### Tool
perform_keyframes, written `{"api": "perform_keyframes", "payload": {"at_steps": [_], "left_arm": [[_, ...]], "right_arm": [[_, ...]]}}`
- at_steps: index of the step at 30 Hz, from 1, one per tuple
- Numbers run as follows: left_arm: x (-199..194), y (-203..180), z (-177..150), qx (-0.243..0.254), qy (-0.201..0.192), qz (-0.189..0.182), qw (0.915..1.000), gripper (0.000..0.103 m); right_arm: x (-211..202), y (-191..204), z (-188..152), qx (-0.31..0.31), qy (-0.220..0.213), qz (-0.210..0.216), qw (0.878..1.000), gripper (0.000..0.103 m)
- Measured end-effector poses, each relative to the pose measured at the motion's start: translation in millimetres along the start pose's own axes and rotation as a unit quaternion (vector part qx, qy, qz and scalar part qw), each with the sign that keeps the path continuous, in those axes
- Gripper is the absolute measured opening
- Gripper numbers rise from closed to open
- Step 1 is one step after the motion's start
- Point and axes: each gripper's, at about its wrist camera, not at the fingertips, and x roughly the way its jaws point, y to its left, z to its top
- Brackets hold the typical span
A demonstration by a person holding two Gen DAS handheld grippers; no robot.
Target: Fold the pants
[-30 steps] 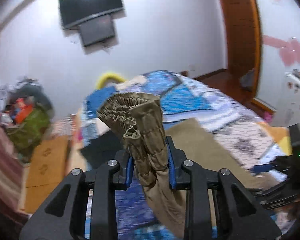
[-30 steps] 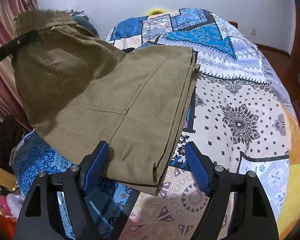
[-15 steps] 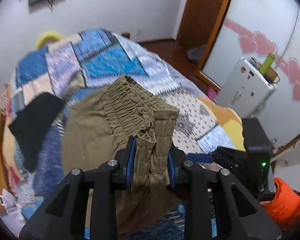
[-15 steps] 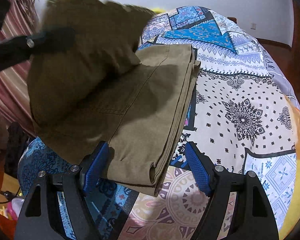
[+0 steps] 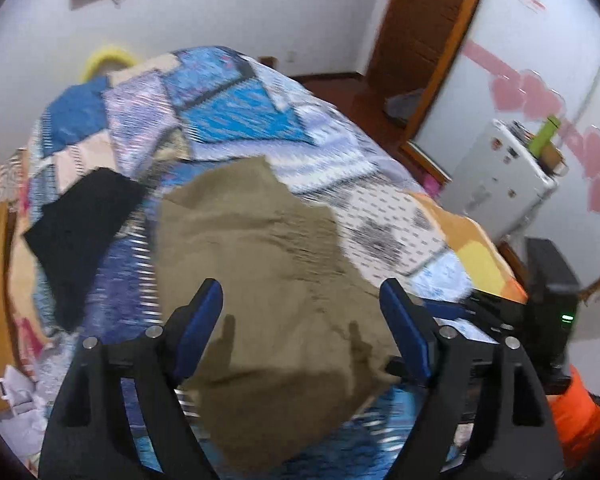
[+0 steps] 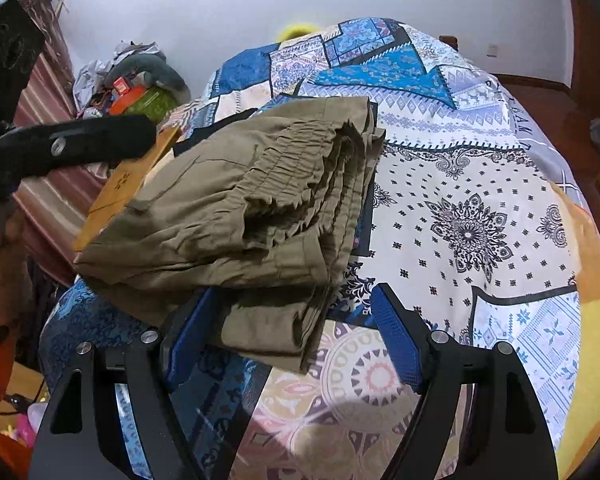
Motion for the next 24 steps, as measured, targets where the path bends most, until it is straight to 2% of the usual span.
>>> {"api": "perform_keyframes", "payload": {"at_steps": [5,7,10,13,17,20,24], "left_arm": [[-8,41,11,-0.008,-0.022,0.066,0.9976,0.087],[-9,61,16,-0.012,-0.030,0.091,0.9953,0.092],[-2,87,28,-0.021,-0.030,0.114,0.9928,0.092],[13,110,41,-0.037,-0.016,0.123,0.9915,0.092],[45,131,58,-0.049,0.008,0.126,0.9908,0.092],[73,137,66,-0.046,0.028,0.130,0.9900,0.092],[121,137,73,-0.028,0.071,0.126,0.9891,0.092]], "right_arm": [[-24,5,2,-0.006,-0.026,-0.002,1.000,0.076],[-33,7,6,-0.004,-0.042,0.000,0.999,0.076],[-36,9,15,-0.003,-0.063,0.000,0.998,0.080],[-26,8,25,0.004,-0.065,-0.007,0.998,0.081],[-1,-3,26,0.027,-0.040,-0.005,0.999,0.081],[18,-14,17,0.046,-0.018,0.009,0.999,0.081],[19,-22,16,0.057,-0.016,0.023,0.998,0.084]]}}
